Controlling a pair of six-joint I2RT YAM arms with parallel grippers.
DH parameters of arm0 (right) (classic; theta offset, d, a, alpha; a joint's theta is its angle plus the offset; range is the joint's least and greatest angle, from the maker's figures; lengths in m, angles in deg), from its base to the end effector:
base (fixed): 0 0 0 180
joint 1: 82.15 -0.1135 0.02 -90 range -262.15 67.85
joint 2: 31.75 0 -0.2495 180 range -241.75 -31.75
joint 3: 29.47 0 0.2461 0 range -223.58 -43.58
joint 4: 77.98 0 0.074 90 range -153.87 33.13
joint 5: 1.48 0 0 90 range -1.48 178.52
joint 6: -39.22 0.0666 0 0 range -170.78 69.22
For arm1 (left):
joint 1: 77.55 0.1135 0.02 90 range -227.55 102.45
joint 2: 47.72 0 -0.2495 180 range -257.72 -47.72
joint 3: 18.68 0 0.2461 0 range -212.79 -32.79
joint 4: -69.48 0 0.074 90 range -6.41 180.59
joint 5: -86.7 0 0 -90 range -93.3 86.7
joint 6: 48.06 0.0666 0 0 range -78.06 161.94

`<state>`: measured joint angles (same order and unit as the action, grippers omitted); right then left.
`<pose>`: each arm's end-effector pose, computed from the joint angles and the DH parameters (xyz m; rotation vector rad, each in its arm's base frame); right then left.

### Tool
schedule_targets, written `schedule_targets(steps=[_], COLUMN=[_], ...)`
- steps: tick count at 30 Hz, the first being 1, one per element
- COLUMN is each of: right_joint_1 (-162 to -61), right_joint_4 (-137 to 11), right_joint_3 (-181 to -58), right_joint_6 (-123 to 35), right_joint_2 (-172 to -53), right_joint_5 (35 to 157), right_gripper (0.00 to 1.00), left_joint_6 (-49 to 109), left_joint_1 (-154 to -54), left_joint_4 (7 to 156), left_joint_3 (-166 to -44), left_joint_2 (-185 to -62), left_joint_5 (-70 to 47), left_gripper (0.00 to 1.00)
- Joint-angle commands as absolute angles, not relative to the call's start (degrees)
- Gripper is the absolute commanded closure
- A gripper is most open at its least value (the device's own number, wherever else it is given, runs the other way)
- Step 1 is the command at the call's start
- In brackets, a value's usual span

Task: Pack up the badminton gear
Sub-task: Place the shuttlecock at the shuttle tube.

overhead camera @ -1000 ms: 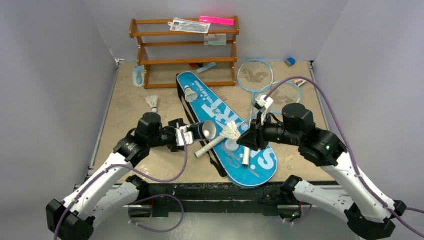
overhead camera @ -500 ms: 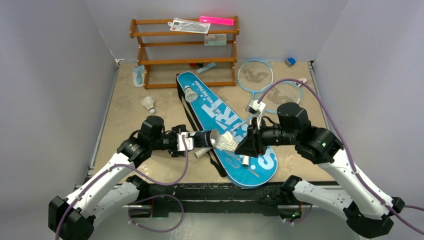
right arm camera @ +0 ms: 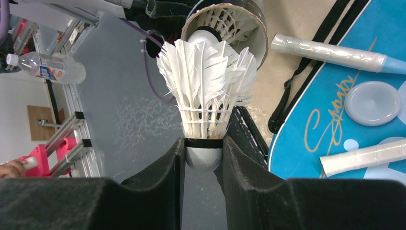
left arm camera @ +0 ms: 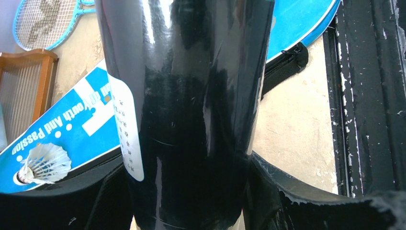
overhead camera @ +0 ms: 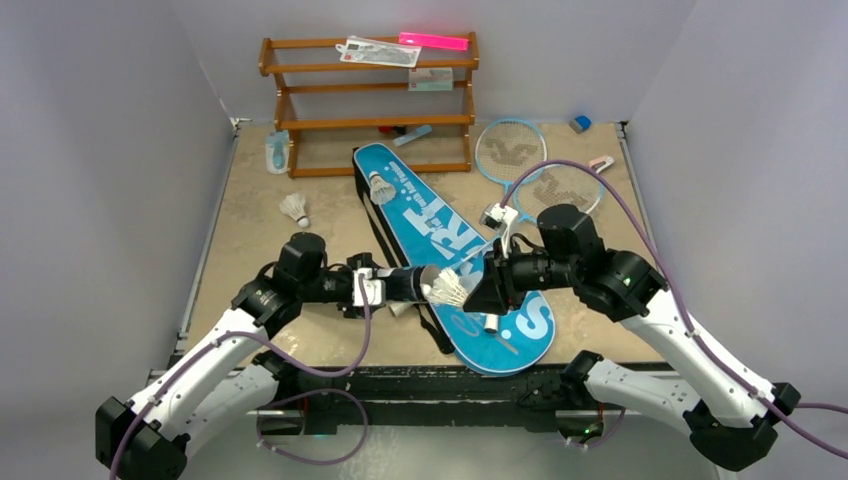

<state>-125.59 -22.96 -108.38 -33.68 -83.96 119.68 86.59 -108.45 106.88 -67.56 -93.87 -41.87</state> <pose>0.1232 0.1641 0.3591 -0.8517 2.0440 1.1834 0.1474 -0.1366 0.2334 1.5518 1.3890 -0.5831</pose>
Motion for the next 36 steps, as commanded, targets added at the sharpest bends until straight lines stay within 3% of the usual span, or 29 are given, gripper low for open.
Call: schedule_targets(steps=[1, 36], right_joint_1=[-125.66, -125.68], right_joint_4=[-25.10, -19.89], right_joint_3=[-107.83, -109.83], right_joint_6=[-32.53, -33.95], right_joint_2=[-84.24, -89.82], right_joint_5=[121.95, 123.35], right_gripper=[0.76, 0.79], left_joint_6=[87.83, 87.74], left_joint_1=[-108.72, -108.68], left_joint_4=[105.04, 106.07], left_joint_3=[-67.07, -67.32], left_joint_2=[-92.87, -94.52], left_joint_5=[-46.40, -42.16], left_gripper=[0.69, 0.71])
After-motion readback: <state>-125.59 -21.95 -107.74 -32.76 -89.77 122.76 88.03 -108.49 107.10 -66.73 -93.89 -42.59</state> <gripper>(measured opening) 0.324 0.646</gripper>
